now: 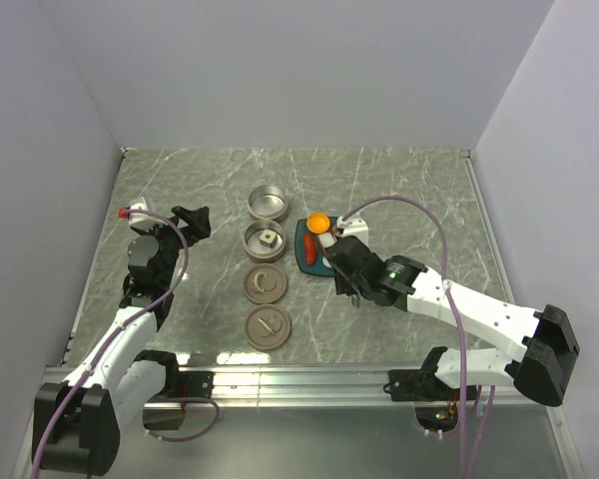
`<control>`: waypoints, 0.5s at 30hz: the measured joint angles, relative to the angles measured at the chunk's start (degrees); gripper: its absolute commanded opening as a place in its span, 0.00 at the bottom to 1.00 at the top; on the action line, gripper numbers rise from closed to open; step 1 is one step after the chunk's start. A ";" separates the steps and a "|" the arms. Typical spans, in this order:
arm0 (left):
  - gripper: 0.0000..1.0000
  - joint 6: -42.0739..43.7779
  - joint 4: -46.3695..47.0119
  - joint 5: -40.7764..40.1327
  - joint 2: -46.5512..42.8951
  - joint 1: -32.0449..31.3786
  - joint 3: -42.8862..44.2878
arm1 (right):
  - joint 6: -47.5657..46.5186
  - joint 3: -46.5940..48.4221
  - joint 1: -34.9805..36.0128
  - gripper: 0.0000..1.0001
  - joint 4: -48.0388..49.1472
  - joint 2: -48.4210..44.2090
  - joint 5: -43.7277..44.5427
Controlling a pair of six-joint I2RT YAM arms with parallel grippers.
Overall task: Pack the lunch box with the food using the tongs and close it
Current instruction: Pick up the food using the clamp
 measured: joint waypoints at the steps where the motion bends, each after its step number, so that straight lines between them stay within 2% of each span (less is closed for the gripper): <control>1: 0.99 0.00 0.00 0.00 0.00 0.00 0.00 | 0.00 0.11 0.00 0.22 -0.31 0.00 0.13; 15: 0.99 -0.02 0.00 0.02 0.02 0.00 0.00 | -1.92 7.61 0.33 0.22 -1.29 0.24 1.22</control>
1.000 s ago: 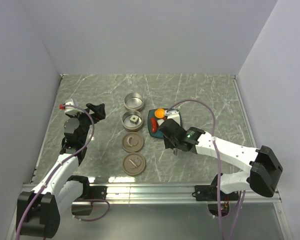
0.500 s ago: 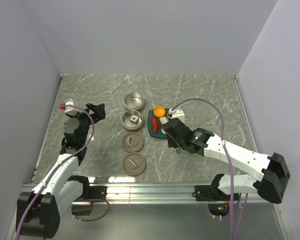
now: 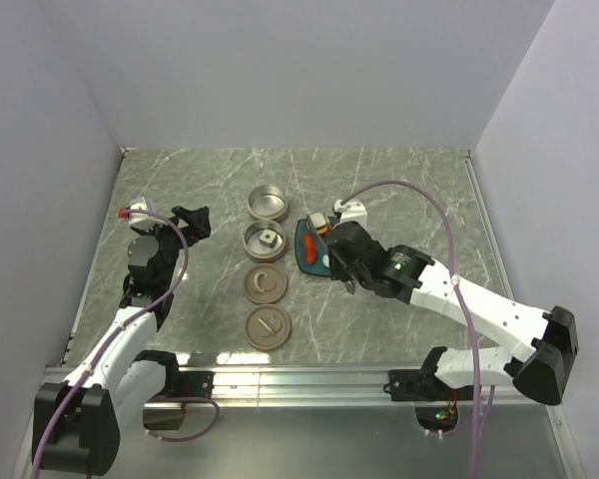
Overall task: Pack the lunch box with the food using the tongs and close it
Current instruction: Pick up the food using the clamp, then place the food into the lunch box
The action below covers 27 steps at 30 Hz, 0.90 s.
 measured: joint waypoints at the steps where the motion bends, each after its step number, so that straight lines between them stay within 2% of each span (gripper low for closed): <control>1: 1.00 0.02 0.00 0.00 0.02 0.00 0.00 | -0.37 0.70 0.02 0.21 0.24 0.39 -0.02; 11: 0.99 0.02 0.00 0.00 0.37 0.00 0.00 | -6.91 13.84 -0.42 0.22 5.60 15.85 -2.29; 22: 0.99 0.02 -0.04 0.00 1.22 0.11 0.00 | -12.13 26.53 -4.00 0.24 8.17 30.42 -7.43; 25: 0.99 0.02 0.00 0.00 1.22 0.11 0.00 | -12.50 27.69 -4.85 0.26 8.20 32.65 -8.02; 27: 1.00 0.00 0.00 0.00 1.22 0.11 0.00 | -12.70 27.87 -5.38 0.32 8.13 33.62 -8.35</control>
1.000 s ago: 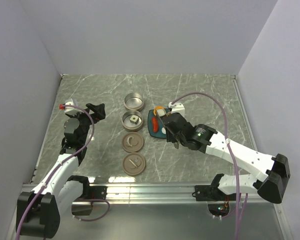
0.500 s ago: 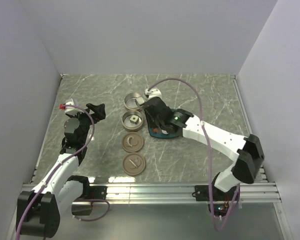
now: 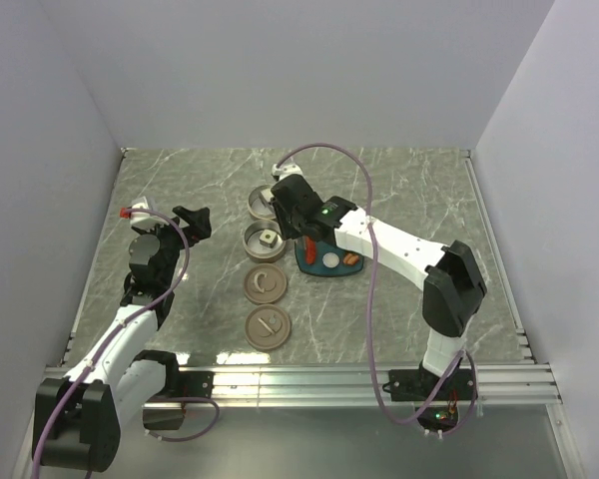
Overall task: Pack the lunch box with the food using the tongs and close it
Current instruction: Place the food into the lunch box, then pick up the food using the clamp
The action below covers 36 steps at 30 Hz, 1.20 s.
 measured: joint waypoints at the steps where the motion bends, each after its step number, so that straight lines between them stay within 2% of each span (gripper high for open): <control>1: 1.00 0.00 0.02 0.00 -0.02 0.00 0.00 | -0.02 0.02 -0.20 0.35 -0.09 0.31 -0.15; 8: 0.99 0.00 0.00 0.00 -0.02 0.00 0.00 | -0.52 1.16 -0.66 0.56 -0.13 0.87 -0.22; 12: 0.99 0.00 0.00 0.00 -0.02 0.00 0.00 | -0.68 2.12 -0.66 0.63 0.42 0.87 -0.22; 24: 1.00 0.00 0.00 0.00 -0.02 0.00 0.00 | -0.61 0.13 -0.55 0.63 1.07 -0.76 0.92; 36: 1.00 0.00 -0.02 0.02 -0.02 0.02 0.00 | 7.23 -24.09 4.92 0.62 0.76 -25.62 6.45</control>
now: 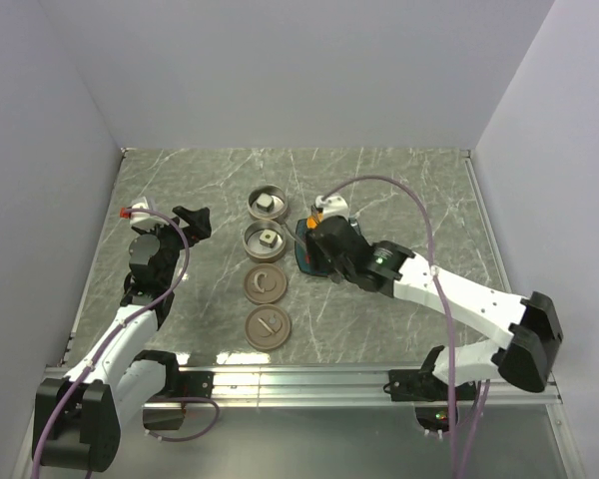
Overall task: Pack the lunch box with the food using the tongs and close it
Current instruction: Pick up the food using the clamp
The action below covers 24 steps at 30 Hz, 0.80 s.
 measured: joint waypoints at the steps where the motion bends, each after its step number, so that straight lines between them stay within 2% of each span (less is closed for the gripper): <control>1: 0.99 0.00 0.00 0.02 0.00 0.02 0.00 | 0.83 -1.53 0.33 0.62 -0.20 -1.46 0.04; 8: 0.99 0.00 0.00 0.20 0.00 0.02 0.00 | 5.55 -7.65 0.90 0.62 -1.92 -4.55 1.07; 16: 1.00 0.00 0.00 0.20 0.00 0.04 0.00 | 7.89 -7.98 0.94 0.59 -2.58 -2.69 0.98; 24: 0.99 0.00 0.00 0.28 0.00 0.09 0.00 | 8.48 -10.19 0.98 0.48 -1.99 -1.90 -0.33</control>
